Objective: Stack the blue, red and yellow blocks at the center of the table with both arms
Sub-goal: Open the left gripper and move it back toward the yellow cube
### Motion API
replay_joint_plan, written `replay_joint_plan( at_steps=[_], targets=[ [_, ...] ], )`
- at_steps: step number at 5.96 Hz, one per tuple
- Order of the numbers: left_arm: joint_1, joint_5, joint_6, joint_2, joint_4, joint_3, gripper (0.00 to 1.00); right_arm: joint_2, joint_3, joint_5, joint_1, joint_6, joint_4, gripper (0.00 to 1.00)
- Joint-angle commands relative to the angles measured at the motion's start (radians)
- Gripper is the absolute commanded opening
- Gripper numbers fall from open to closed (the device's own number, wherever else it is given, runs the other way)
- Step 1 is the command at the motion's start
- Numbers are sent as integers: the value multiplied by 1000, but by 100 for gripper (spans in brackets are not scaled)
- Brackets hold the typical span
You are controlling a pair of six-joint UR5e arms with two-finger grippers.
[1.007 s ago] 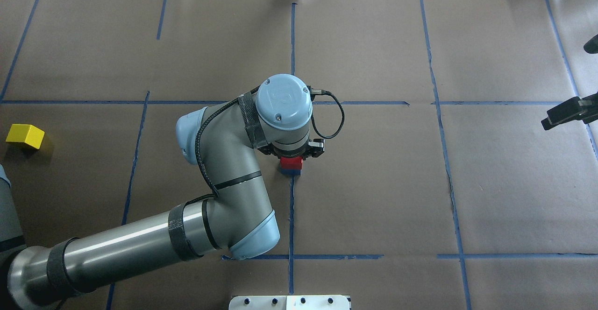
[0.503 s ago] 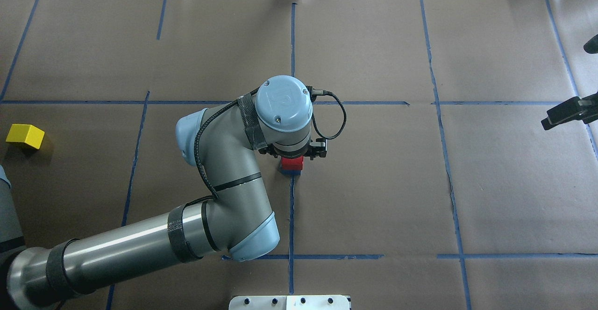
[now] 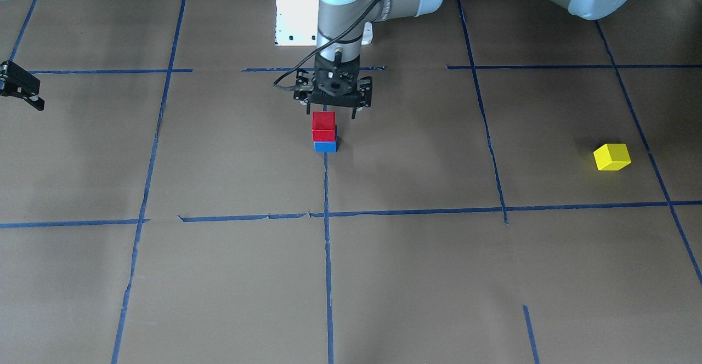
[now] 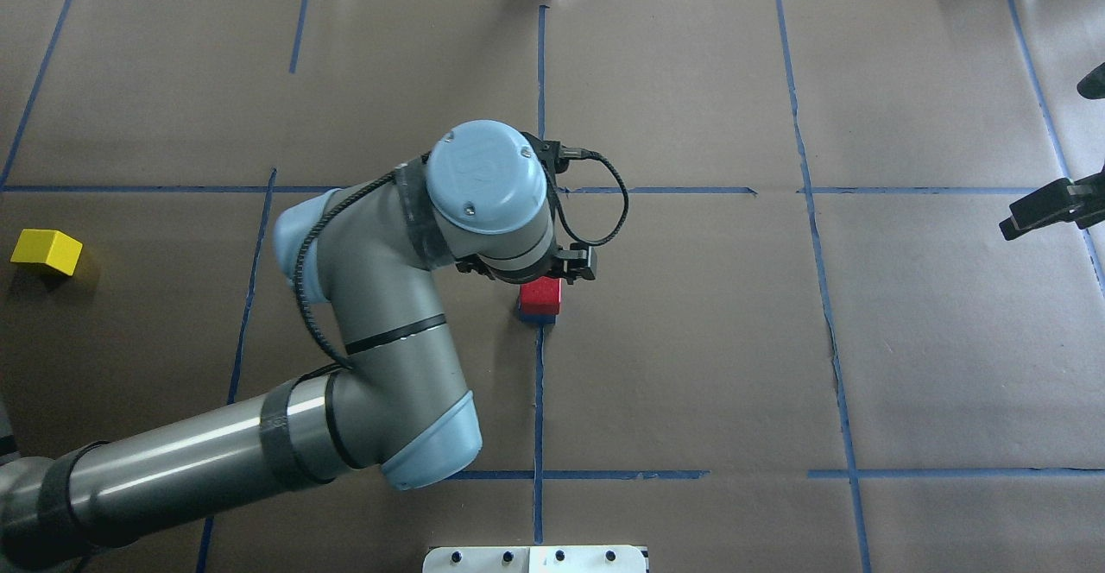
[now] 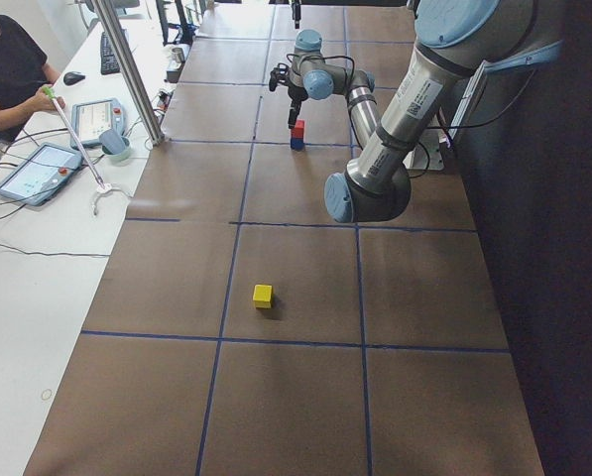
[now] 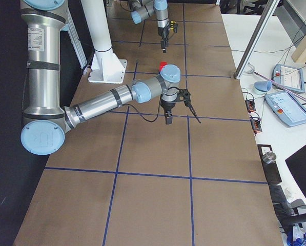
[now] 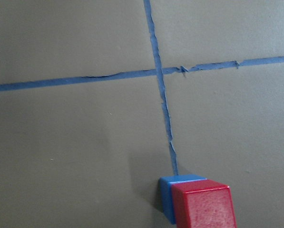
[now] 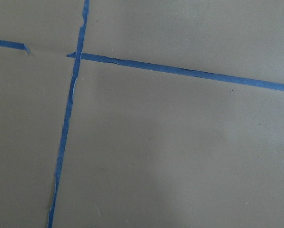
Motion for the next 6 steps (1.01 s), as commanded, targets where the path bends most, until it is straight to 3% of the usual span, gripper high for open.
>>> replay_joint_plan(
  at_steps=[1, 3, 4, 5, 6],
  targets=[
    [-214, -172, 320, 288, -4, -164, 100, -2, -1, 0, 0, -3, -1, 100],
    [-435, -305, 560, 499, -27, -143, 100, -4, 1, 0, 0, -3, 1, 100],
    [-567, -440, 696, 527, -27, -34, 100, -7, 1, 0, 0, -3, 1, 100],
    [-641, -533, 753, 521, -56, 143, 100, -7, 5, 0, 0, -3, 1, 100],
    [-642, -532, 715, 527, -176, 258, 100, -8, 13, 3, 0, 0, 1, 100]
  ],
)
